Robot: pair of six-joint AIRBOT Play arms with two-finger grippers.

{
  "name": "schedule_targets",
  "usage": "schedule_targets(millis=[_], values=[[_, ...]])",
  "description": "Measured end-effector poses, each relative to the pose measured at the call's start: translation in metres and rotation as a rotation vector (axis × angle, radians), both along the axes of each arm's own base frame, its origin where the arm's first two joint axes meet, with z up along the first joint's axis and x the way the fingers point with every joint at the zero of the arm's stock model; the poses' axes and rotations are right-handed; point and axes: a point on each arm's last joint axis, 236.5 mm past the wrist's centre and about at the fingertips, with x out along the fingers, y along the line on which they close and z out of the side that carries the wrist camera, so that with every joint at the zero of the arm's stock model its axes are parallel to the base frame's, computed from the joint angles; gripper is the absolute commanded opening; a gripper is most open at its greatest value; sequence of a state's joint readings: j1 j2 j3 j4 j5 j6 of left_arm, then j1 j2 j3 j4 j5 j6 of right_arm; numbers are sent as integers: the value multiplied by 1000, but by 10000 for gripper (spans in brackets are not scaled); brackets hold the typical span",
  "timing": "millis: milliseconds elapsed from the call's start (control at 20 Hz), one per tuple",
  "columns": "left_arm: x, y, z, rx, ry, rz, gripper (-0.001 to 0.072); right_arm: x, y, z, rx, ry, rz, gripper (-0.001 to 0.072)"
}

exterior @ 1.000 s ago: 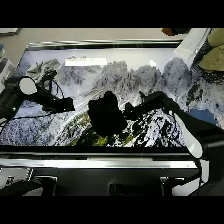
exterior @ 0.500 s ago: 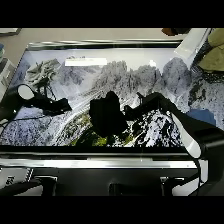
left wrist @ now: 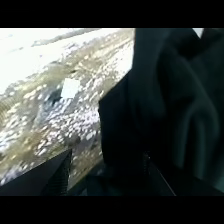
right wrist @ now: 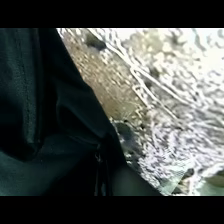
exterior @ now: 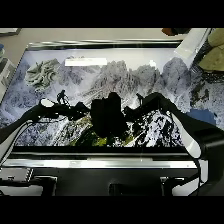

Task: Fold the clothes and pants, and hang the long-sleeved shirts on hangers.

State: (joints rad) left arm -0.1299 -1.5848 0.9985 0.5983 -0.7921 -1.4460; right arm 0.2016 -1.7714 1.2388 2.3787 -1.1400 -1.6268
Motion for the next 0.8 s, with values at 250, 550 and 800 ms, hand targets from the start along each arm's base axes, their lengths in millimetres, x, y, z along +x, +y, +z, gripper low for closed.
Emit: schedule_targets(millis=[250,550,800], values=[[9,-5,-8,-19,-5,50,385,-2,0,0,0,11,2,28],[7,-25,-18,-49,18,60,160,-3,0,0,-6,40,-27,28],[11,-22,-15,-56,13,75,14,-1,-3,6,-16,18,-27,27]])
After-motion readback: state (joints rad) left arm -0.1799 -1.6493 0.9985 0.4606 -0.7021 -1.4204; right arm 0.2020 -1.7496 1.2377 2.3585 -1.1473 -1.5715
